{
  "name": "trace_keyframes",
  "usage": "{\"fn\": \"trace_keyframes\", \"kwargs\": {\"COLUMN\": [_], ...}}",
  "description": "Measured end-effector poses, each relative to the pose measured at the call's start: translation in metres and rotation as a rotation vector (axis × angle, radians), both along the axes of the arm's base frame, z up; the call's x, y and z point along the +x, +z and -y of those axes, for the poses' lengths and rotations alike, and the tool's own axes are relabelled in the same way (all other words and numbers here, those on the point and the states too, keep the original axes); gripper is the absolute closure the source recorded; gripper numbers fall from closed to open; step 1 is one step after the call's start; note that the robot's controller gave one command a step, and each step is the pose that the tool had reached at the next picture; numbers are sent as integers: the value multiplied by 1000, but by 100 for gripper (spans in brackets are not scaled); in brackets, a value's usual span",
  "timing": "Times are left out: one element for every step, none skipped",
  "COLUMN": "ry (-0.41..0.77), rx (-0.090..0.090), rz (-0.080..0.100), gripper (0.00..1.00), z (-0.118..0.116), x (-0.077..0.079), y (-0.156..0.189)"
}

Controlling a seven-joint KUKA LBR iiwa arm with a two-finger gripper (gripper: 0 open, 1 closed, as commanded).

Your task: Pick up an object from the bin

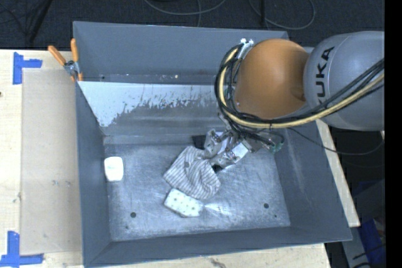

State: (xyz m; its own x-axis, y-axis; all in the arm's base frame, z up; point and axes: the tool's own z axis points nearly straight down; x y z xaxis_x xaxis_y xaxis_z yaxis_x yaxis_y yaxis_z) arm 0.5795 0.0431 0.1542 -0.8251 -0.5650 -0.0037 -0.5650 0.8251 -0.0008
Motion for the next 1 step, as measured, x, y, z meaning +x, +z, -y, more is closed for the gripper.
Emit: {"fn": "trace_keyframes", "kwargs": {"ry": [-1], "rx": [0], "rz": [-1], "gripper": [100], "z": [0], "x": [0], "y": [7]}}
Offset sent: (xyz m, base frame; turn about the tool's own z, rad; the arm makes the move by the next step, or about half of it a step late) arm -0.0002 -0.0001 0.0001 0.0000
